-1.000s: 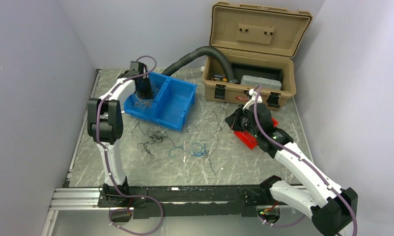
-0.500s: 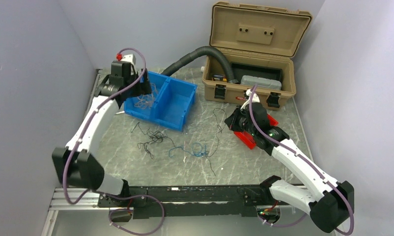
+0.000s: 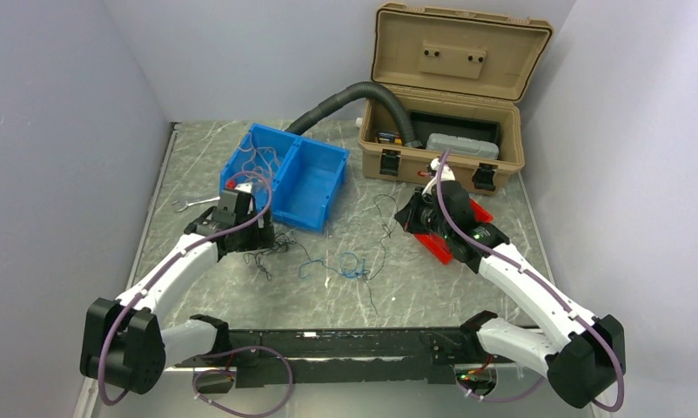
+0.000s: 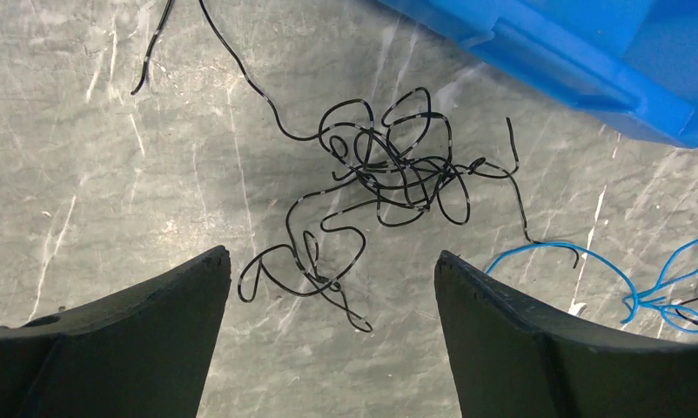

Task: Untangle the cables

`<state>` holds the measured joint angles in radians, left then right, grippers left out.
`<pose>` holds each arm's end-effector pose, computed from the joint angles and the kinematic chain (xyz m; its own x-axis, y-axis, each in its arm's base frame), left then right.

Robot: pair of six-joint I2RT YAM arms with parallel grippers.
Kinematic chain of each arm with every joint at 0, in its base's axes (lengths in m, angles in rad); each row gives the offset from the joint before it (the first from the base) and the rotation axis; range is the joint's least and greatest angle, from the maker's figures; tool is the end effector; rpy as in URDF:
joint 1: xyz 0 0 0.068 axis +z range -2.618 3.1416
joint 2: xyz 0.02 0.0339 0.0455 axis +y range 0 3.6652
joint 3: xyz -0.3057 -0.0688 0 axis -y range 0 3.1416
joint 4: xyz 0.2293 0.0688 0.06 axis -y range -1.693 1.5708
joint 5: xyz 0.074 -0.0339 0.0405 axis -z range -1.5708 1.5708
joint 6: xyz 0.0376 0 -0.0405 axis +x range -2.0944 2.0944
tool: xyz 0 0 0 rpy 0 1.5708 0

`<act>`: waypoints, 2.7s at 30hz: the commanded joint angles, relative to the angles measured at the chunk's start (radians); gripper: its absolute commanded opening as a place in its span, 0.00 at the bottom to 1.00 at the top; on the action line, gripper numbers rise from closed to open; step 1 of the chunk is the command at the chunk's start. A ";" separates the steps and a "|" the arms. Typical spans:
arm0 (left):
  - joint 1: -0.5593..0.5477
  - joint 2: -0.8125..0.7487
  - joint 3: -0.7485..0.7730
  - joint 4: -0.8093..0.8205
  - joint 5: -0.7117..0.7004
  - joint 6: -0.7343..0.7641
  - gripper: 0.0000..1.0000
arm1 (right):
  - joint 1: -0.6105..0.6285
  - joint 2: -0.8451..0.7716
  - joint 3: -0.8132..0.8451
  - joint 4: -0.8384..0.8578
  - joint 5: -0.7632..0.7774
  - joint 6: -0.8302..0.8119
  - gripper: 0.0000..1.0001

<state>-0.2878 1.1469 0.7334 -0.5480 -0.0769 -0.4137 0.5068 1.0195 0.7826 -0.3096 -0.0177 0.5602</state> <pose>0.1851 -0.0518 0.2635 -0.8168 -0.1762 -0.5493 -0.0956 0.9804 -0.1724 0.1677 0.0939 0.3204 -0.6498 0.2469 -0.7189 -0.1809 0.8684 0.4618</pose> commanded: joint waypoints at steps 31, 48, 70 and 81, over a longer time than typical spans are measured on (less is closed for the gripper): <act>-0.275 -0.122 0.612 -0.543 0.415 0.264 0.00 | 0.162 0.094 -0.012 0.389 -0.332 -0.200 0.79; -0.256 -0.032 0.282 -0.336 -0.162 0.053 0.96 | 0.239 0.062 -0.059 0.451 -0.239 -0.191 0.80; -0.110 0.183 0.097 -0.016 -0.061 0.027 0.00 | 0.239 0.011 -0.068 0.389 -0.191 -0.236 0.81; -0.215 -0.119 0.419 -0.505 0.166 0.163 0.00 | 0.242 0.161 -0.056 0.517 -0.317 -0.231 0.81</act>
<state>-0.4957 1.1015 1.0275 -0.8322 0.0597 -0.3210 0.7433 1.1419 0.7097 0.1074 -0.2832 0.3405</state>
